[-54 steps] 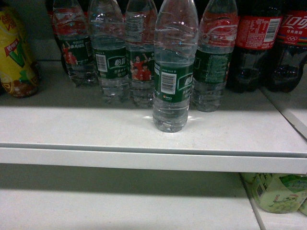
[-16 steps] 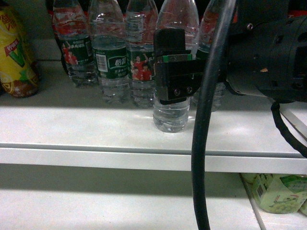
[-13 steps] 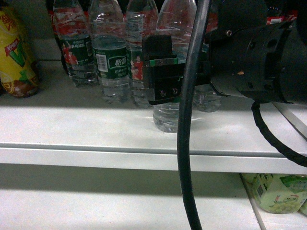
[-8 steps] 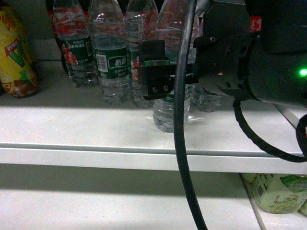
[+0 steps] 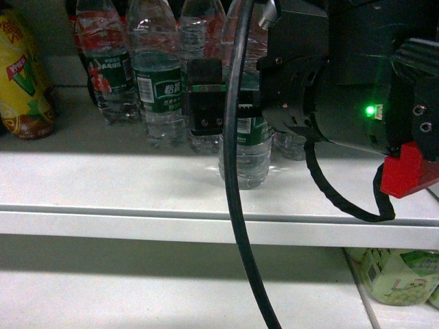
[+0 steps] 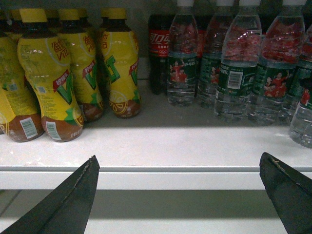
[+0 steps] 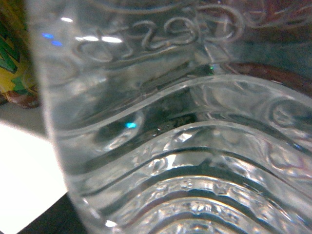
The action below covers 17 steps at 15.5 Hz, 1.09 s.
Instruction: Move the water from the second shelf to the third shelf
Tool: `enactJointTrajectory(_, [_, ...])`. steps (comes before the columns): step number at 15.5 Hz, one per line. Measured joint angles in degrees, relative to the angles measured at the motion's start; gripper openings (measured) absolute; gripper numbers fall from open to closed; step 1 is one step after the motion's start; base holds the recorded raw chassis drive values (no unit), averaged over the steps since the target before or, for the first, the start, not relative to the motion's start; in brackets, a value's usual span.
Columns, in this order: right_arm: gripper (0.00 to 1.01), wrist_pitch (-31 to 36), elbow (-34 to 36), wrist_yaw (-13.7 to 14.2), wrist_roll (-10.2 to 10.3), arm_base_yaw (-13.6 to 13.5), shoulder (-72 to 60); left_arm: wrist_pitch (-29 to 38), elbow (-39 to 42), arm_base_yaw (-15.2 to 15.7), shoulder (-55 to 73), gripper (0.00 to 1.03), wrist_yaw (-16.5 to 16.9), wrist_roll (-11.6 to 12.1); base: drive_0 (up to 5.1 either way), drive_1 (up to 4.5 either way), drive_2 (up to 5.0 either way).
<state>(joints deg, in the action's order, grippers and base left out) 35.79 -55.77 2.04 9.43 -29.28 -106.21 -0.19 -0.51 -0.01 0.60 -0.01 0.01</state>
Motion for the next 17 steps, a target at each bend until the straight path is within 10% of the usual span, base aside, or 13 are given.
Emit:
enactJointTrajectory(6, [0.45,0.5,-0.3,1.0,-0.6,0.0,-0.3,0.0,0.0,0.0,0.0,0.98,0.0,0.0,0.0,0.0,0.0])
enactJointTrajectory(13, [0.43,1.5,5.5,1.0,-1.6,0.1,4.5,0.0,0.0,0.0,0.0,0.98,0.0,0.0,0.0,0.0,0.0])
enactJointTrajectory(17, [0.42,4.1,22.7,2.7,-5.0,4.7,20.7,0.0,0.0,0.0,0.0,0.98,0.0,0.0,0.0,0.0,0.0])
